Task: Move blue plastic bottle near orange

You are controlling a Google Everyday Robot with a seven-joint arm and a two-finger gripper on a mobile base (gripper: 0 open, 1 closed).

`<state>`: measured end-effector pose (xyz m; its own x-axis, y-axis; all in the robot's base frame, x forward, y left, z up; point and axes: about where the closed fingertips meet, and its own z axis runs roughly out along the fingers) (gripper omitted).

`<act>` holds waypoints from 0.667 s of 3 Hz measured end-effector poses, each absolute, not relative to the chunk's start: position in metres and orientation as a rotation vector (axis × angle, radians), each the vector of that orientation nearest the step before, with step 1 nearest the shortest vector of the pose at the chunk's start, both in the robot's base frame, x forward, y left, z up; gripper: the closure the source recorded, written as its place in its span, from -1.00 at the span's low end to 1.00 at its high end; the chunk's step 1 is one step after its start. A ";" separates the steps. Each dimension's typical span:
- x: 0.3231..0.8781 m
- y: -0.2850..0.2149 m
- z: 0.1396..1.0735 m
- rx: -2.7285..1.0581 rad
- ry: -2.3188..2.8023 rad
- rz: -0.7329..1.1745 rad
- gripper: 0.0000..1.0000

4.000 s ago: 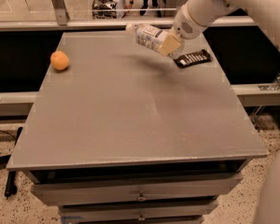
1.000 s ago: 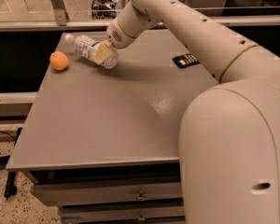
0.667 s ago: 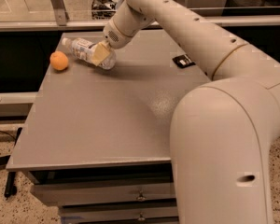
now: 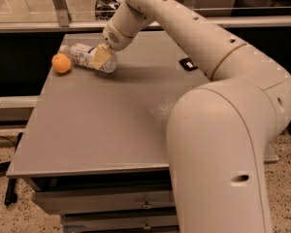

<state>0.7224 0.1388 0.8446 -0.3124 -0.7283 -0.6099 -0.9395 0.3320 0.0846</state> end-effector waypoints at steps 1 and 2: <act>0.722 0.140 0.845 -1.466 2.132 0.602 -0.22; 0.722 0.140 0.845 -1.466 2.132 0.602 -0.69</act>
Offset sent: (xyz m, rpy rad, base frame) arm -0.0052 0.0055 0.0101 0.0132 0.0020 0.0317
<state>0.7219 0.1396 0.8451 -0.3108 -0.7289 -0.6100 -0.9403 0.3293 0.0856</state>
